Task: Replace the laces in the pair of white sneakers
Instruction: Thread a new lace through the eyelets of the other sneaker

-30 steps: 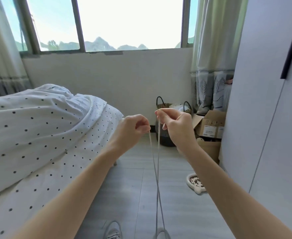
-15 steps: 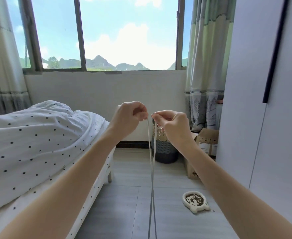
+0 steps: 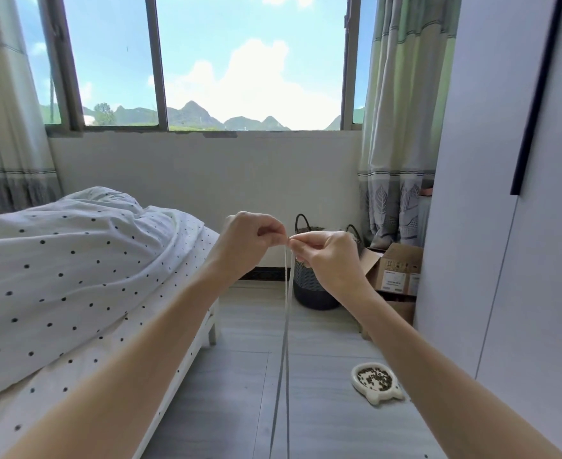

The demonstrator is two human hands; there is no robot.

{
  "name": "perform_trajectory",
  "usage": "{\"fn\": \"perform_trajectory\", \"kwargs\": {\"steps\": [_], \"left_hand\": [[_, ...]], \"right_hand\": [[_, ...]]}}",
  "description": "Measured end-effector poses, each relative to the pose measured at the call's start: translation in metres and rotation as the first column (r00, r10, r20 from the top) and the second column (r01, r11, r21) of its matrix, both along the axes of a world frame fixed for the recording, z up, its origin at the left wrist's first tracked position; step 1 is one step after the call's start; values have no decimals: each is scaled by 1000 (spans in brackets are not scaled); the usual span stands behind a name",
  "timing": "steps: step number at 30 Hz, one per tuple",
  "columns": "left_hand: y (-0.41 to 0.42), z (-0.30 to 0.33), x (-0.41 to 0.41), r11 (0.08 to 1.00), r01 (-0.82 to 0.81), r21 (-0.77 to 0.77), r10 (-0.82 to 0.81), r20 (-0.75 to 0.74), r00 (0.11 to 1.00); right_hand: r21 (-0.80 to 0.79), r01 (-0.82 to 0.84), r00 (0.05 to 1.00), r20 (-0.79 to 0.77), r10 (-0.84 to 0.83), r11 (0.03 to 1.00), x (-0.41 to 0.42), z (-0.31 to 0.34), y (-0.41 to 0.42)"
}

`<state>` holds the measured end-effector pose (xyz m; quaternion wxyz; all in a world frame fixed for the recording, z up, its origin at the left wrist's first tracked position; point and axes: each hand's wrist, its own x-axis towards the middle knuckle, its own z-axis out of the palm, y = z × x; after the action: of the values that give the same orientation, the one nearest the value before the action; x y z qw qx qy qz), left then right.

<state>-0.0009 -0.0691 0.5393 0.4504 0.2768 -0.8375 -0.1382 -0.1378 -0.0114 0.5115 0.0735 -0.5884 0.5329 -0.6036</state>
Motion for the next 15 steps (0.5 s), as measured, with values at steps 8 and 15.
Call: {"fn": "perform_trajectory", "kwargs": {"steps": [8, 15], "left_hand": [[-23, -39, -1, 988, 54, 148, -71, 117, 991], [-32, -54, -1, 956, 136, 260, -149, 28, 989]], "right_hand": [[82, -17, 993, -112, 27, 997, -6, -43, -9], [32, -32, 994, -101, 35, 999, -6, -66, -21]]}}
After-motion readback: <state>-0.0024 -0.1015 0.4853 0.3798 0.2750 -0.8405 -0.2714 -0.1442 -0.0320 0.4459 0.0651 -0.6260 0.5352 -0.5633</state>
